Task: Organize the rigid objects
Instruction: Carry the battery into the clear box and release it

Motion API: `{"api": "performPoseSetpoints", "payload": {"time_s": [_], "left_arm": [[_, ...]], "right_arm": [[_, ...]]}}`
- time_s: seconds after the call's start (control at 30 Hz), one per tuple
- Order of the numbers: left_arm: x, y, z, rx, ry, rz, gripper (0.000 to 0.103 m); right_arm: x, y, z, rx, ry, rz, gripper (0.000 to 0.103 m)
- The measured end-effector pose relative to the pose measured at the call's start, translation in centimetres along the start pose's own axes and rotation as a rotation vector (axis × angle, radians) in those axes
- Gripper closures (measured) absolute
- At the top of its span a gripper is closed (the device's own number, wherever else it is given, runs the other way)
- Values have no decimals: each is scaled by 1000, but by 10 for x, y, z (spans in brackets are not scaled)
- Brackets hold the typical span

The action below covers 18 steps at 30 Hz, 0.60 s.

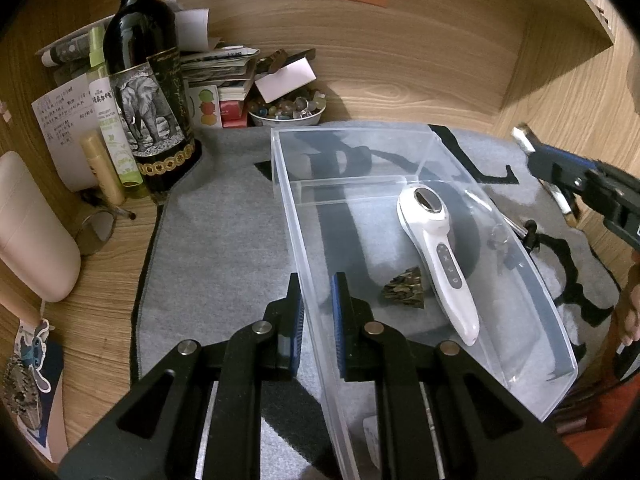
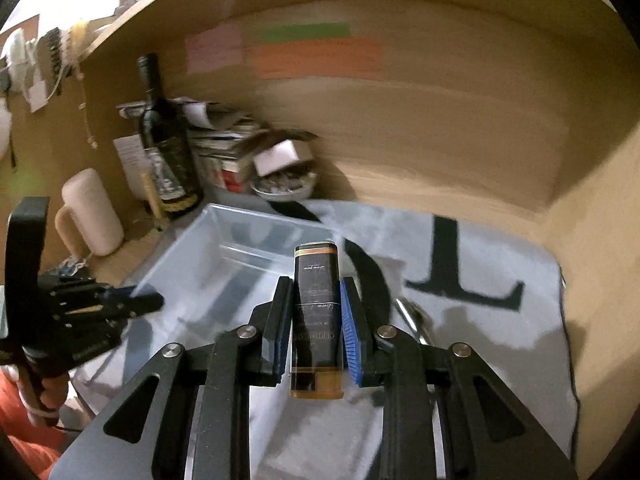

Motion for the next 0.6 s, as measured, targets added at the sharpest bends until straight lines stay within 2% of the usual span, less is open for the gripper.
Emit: {"api": "performPoseSetpoints", "payload": {"time_s": [0.2, 0.33, 0.6], "left_arm": [[0, 1, 1, -6, 12, -4, 91], [0, 1, 2, -6, 13, -9, 91], [0, 2, 3, -4, 16, -12, 91]], "right_arm": [[18, -15, 27, -84, -39, 24, 82], [39, -17, 42, -146, -48, 90, 82], [73, -13, 47, -196, -32, 228, 82]]}}
Point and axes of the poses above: each gripper's, at about its wrist camera, not at the fingertips, and x roughly the way its jaws point, z to its left, y to its underside, the point moved 3 cm from there along x, roughly the way its jaws point, and after that the axes turned 14 degrees about z, right-handed, at the moved point
